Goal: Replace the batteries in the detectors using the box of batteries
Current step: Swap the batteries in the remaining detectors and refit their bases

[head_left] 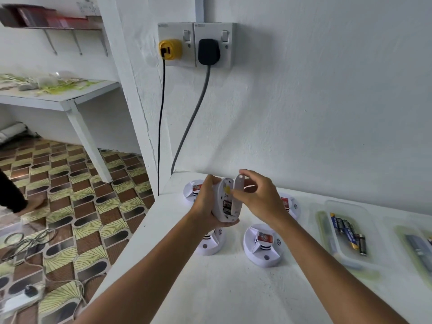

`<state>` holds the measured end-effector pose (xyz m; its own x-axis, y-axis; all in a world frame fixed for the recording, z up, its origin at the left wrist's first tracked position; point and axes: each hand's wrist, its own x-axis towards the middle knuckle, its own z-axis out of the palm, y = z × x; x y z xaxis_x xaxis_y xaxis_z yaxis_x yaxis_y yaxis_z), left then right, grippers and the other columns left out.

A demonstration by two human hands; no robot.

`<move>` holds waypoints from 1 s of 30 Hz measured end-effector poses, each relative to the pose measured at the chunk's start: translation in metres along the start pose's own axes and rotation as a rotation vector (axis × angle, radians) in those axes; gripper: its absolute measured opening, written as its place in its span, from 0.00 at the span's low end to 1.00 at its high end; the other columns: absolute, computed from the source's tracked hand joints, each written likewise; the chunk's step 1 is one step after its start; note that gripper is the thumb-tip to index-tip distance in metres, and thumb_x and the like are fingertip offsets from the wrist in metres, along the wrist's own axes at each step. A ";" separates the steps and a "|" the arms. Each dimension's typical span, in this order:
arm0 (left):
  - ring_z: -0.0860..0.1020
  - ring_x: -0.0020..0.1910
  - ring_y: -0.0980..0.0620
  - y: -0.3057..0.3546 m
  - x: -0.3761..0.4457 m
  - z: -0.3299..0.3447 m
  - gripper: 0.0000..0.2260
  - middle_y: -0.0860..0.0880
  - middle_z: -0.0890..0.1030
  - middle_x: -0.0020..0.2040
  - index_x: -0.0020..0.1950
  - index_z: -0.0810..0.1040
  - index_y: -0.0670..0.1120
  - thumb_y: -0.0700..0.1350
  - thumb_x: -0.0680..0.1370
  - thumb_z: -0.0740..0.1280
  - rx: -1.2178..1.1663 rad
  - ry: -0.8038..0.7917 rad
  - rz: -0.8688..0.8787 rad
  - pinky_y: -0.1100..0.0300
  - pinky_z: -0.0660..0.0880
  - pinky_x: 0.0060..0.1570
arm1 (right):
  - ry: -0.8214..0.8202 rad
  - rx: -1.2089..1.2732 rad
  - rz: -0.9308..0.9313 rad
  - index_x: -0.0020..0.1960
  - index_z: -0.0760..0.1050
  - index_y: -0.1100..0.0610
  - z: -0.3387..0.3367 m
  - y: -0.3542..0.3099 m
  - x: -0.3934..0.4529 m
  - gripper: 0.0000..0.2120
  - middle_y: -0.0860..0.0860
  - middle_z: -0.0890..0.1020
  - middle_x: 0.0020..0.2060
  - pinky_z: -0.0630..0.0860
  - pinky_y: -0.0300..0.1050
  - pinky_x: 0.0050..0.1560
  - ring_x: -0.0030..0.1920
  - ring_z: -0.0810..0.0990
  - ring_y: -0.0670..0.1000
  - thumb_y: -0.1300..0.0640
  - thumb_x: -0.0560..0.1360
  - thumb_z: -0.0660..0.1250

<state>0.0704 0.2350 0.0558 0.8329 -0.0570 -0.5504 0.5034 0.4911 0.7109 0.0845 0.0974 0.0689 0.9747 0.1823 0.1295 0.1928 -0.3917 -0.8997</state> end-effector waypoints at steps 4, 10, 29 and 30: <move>0.73 0.58 0.37 0.011 0.003 -0.014 0.24 0.37 0.76 0.61 0.63 0.76 0.44 0.55 0.73 0.59 -0.052 0.013 0.041 0.43 0.74 0.50 | 0.082 0.027 0.098 0.62 0.74 0.52 0.011 0.017 0.025 0.20 0.51 0.75 0.55 0.73 0.36 0.42 0.53 0.76 0.50 0.54 0.71 0.71; 0.74 0.54 0.38 0.030 0.005 -0.033 0.18 0.38 0.77 0.55 0.55 0.78 0.44 0.54 0.76 0.57 -0.115 -0.020 0.112 0.42 0.71 0.56 | -0.111 -0.540 0.127 0.63 0.73 0.61 0.043 0.055 0.063 0.22 0.57 0.78 0.59 0.74 0.48 0.56 0.59 0.76 0.57 0.56 0.70 0.69; 0.75 0.42 0.44 -0.069 0.020 0.170 0.19 0.40 0.76 0.43 0.49 0.78 0.40 0.51 0.76 0.53 -0.156 -0.148 0.370 0.53 0.70 0.41 | -0.018 0.142 0.102 0.50 0.79 0.57 -0.158 0.070 -0.015 0.11 0.48 0.82 0.48 0.83 0.52 0.45 0.44 0.83 0.53 0.54 0.71 0.74; 0.75 0.42 0.45 -0.081 0.022 0.190 0.19 0.41 0.76 0.43 0.49 0.78 0.40 0.51 0.76 0.53 -0.145 -0.152 0.370 0.53 0.70 0.41 | -0.015 0.183 0.124 0.50 0.79 0.58 -0.179 0.079 -0.020 0.10 0.49 0.82 0.49 0.83 0.53 0.46 0.45 0.83 0.53 0.54 0.71 0.74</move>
<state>0.0918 0.0288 0.0698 0.9813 0.0235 -0.1910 0.1358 0.6188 0.7737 0.1002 -0.0982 0.0699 0.9875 0.1571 0.0085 0.0468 -0.2418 -0.9692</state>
